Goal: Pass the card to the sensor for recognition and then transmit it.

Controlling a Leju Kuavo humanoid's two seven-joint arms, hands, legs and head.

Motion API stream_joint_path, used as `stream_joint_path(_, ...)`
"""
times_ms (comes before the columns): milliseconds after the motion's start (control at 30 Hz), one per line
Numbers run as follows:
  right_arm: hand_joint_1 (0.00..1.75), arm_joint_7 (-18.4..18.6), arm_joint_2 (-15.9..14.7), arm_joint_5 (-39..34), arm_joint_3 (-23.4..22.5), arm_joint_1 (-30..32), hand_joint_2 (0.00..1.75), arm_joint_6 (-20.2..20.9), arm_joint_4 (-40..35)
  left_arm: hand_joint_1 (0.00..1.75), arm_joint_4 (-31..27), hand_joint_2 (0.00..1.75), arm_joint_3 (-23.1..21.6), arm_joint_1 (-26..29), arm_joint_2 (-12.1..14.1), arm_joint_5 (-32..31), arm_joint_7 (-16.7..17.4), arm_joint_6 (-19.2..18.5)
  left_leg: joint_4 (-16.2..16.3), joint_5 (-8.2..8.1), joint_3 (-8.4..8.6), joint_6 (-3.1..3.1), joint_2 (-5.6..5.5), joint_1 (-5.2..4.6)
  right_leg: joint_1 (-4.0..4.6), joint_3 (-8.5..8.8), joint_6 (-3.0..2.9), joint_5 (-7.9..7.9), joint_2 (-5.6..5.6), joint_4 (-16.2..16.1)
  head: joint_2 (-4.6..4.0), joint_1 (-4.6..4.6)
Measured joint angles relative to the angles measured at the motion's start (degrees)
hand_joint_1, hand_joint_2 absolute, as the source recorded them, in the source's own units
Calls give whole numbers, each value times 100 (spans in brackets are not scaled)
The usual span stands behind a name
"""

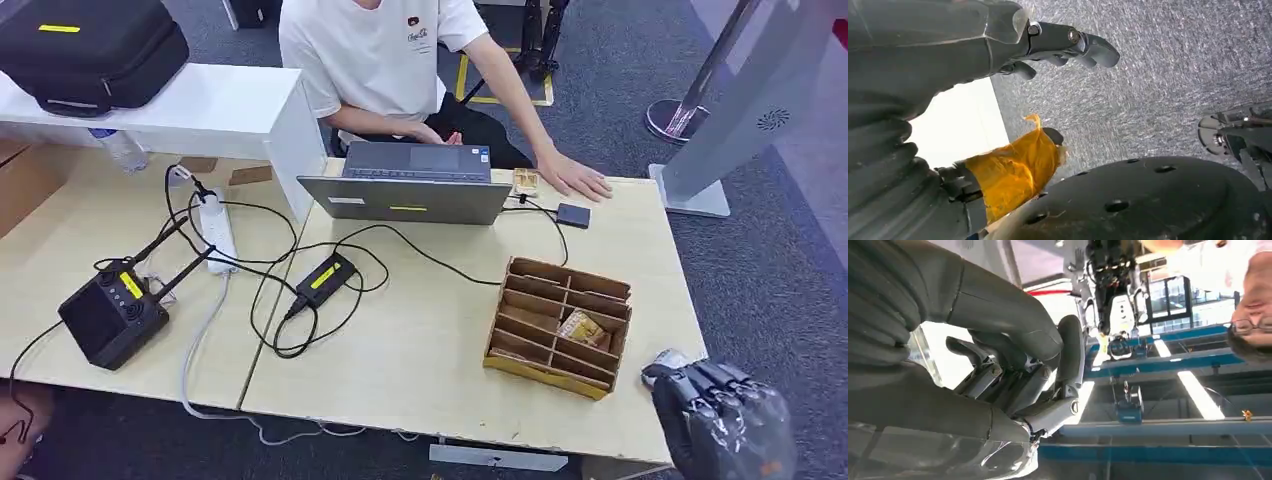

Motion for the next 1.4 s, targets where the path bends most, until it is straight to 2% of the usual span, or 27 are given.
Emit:
stream_joint_path(200,175,26,88,-22,144,108,175,-2,-61,0,0,175,53,-2,-9,39,0,-81,0,0,5,0,1,-3,-3,-3,1,1,1,-1,0,0)
stream_joint_path(233,0,26,96,-24,155,113,175,-2,-63,0,0,175,57,-2,-9,39,0,-83,1,0,5,0,1,-3,-4,-3,1,1,1,-1,0,0)
stream_joint_path(533,0,-15,131,-74,475,139,175,-2,-94,0,0,175,129,-5,-15,63,-31,-4,1,0,5,0,2,-3,-4,2,1,1,3,0,0,-2)
stream_joint_path(800,0,136,133,26,1203,32,175,-2,26,0,0,175,131,-9,-17,26,13,4,-2,0,4,0,4,-1,-2,3,0,1,5,1,0,0)
stream_joint_path(967,0,282,221,2,1896,-322,175,4,448,0,0,175,129,-14,-17,-22,42,2,-2,0,10,0,11,-2,-2,0,0,1,10,1,0,2)
stream_joint_path(1067,0,282,407,-20,2313,-583,175,33,857,0,0,175,129,-18,-17,-70,44,-11,-2,1,11,-1,16,-1,-1,6,-1,3,14,1,0,-2)
stream_joint_path(1200,0,295,812,-20,2821,-938,175,50,1546,0,0,175,129,-24,-15,-146,52,-55,-2,2,11,-3,16,1,0,5,-4,4,14,3,0,-2)
stream_joint_path(1400,0,299,1290,-101,3121,-1342,175,59,2317,0,0,175,127,-25,-11,-205,59,-96,-3,3,10,-3,16,3,2,5,-5,4,13,3,0,0)
